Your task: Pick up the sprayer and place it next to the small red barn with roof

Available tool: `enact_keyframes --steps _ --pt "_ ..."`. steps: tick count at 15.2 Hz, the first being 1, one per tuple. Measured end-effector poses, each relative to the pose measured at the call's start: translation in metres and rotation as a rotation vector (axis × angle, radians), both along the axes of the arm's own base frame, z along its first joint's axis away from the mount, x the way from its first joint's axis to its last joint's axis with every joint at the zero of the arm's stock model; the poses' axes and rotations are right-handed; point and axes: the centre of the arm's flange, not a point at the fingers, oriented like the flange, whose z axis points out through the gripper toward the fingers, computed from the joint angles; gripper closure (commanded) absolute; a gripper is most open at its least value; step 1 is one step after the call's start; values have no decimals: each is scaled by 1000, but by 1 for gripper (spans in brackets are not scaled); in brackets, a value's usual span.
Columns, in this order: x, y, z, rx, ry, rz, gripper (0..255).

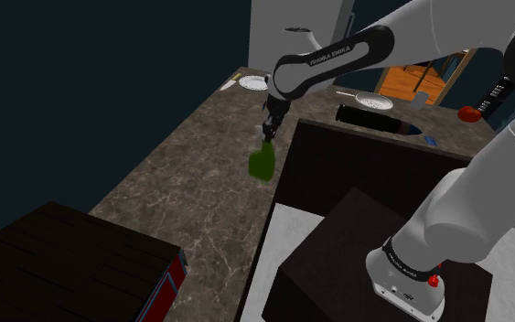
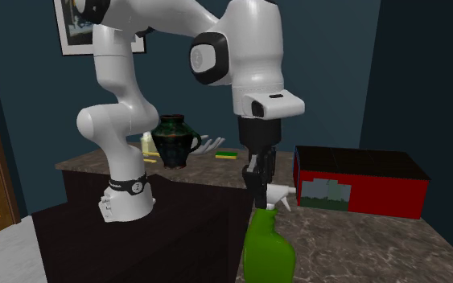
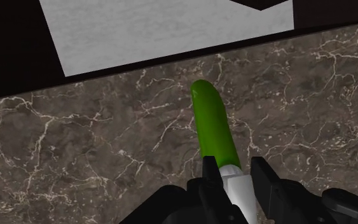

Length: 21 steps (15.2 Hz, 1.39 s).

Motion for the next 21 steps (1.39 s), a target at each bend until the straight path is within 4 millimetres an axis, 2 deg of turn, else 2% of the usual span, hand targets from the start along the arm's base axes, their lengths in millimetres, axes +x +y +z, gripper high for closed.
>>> enact_keyframes --steps 21 --pt "1 1 110 0 0 0 255"
